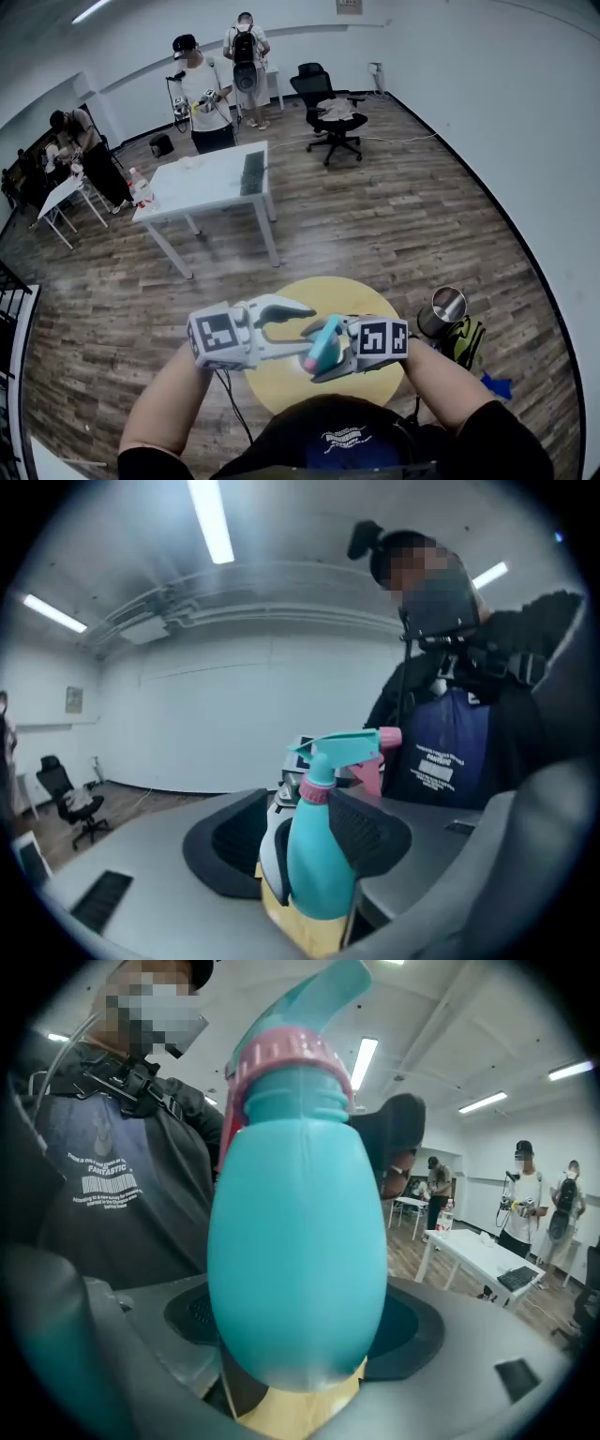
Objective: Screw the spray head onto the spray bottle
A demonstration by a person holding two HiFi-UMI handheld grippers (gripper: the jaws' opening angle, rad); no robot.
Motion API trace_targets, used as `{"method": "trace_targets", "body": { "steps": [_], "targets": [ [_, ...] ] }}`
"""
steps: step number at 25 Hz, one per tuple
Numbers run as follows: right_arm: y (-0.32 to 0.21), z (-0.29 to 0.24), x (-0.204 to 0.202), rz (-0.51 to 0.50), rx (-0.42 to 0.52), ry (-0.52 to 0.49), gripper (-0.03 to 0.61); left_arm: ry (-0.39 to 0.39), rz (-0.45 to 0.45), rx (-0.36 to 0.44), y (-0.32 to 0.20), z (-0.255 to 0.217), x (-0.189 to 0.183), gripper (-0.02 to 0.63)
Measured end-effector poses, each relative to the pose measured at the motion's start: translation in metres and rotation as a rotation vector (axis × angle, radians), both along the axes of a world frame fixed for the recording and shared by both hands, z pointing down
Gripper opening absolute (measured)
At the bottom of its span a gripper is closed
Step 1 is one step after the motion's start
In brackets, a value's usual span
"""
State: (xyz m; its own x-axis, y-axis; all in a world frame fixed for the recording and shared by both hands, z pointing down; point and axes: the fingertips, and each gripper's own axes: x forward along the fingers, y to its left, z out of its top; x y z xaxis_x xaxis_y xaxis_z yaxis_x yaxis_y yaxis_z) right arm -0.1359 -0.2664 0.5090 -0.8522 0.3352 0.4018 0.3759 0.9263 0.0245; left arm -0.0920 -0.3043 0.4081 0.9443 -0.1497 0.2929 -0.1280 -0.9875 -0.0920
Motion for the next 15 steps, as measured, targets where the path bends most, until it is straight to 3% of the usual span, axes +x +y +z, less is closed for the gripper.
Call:
{"method": "trace_targets", "body": {
  "steps": [2,5,11,15],
  "targets": [
    [0.006,0.007,-0.001,-0.028,-0.003,0.036,0.422,-0.061,0.061,0.051,0.009,0.005,0.005,0.232],
    [0.014,0.016,-0.001,-0.057,0.009,0.087,0.422,-0.110,0.116,0.063,0.020,0.011,0.010,0.242],
    [0.012,0.016,-0.001,-0.034,-0.003,0.113,0.422,-0.057,0.080,0.055,0.026,0.012,0.015,0.233],
    [0.003,0.016,-0.001,0.010,-0.012,0.118,0.422,-0.010,0.003,0.044,0.018,0.013,0.020,0.192]
  ]
}}
